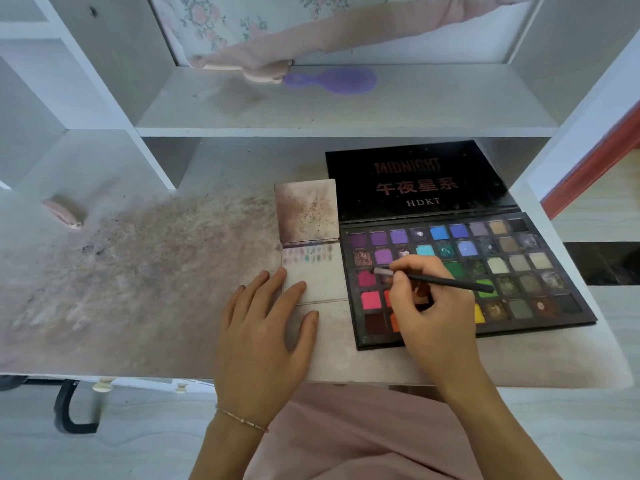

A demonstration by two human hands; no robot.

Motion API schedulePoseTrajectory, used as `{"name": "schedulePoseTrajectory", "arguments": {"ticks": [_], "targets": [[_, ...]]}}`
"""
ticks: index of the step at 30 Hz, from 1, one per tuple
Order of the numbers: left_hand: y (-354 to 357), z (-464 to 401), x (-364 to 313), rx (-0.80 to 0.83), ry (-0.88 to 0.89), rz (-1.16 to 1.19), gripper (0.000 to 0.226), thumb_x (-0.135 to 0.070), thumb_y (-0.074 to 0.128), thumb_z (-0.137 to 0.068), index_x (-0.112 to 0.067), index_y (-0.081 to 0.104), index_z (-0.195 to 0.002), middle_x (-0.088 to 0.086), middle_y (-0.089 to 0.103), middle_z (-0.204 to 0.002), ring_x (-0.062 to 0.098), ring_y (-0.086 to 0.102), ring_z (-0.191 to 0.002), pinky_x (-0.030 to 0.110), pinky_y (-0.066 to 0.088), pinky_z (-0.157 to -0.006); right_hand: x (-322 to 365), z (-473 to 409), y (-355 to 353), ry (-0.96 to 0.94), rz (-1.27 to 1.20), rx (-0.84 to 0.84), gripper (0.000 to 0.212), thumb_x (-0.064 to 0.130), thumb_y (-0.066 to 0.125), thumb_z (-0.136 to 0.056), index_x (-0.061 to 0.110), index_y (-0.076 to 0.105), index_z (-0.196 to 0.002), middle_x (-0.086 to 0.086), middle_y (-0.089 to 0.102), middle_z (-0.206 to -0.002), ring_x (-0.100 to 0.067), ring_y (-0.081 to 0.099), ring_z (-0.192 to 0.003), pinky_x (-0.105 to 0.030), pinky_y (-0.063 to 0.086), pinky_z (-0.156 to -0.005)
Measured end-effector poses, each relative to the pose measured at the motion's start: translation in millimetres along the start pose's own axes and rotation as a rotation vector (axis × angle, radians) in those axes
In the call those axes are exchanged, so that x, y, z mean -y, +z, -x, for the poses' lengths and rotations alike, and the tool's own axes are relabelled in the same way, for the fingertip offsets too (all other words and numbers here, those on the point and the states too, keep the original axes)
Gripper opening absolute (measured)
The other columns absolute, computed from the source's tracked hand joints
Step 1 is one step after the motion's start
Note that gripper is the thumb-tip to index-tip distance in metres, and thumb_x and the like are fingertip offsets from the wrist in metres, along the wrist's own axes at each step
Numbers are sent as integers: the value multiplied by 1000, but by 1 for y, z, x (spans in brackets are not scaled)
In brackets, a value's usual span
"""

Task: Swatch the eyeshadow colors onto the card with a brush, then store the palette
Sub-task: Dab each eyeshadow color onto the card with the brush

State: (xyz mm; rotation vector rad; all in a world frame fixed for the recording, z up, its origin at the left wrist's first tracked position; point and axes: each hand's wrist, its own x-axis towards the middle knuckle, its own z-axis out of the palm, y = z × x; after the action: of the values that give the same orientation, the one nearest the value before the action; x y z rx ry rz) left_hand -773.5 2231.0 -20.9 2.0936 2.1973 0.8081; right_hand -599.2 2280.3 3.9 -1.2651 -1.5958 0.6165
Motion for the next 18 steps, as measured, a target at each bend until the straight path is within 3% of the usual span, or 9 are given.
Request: {"name": "schedulePoseTrajectory", "arguments": {"ticks": [2, 5, 11, 18], "targets": [[0, 0, 0, -3, -8, 1, 41, -41, 45, -83, -17, 67, -108, 6, 63, -120, 27, 55, -117, 47, 41, -100, -1, 0, 0, 2, 12, 4, 15, 20, 50, -82, 34, 52, -79, 8, 57, -73, -16, 56, -58, -39, 50, -50], [1, -1, 0, -11, -4, 1, 40, -40, 45, -83, -17, 67, -108, 6, 63, -120, 27, 55, -116, 47, 42, -100, -3, 1, 0, -16, 35, 28, 6, 29, 48, -83, 31, 53, -79, 6, 59, -73, -14, 58, -63, -37, 51, -54], [0, 0, -1, -5, -9, 9, 41, -40, 45, -83, -17, 67, -108, 6, 63, -120, 28, 55, -117, 49, 43, -98, -5, 0, 1, -26, 92, 75, 8, 21, 51, -81, 27, 56, -81, 18, 55, -76, -7, 57, -72, -25, 49, -61], [1, 0, 0, -18, -4, 5, 40, -39, 45, -83, -17, 67, -108, 5, 63, -120, 26, 56, -116, 48, 44, -97, -5, 0, 1, -26, 113, 48, 8, 19, 50, -81, 24, 57, -80, 16, 53, -75, -9, 56, -70, -28, 49, -60]]}}
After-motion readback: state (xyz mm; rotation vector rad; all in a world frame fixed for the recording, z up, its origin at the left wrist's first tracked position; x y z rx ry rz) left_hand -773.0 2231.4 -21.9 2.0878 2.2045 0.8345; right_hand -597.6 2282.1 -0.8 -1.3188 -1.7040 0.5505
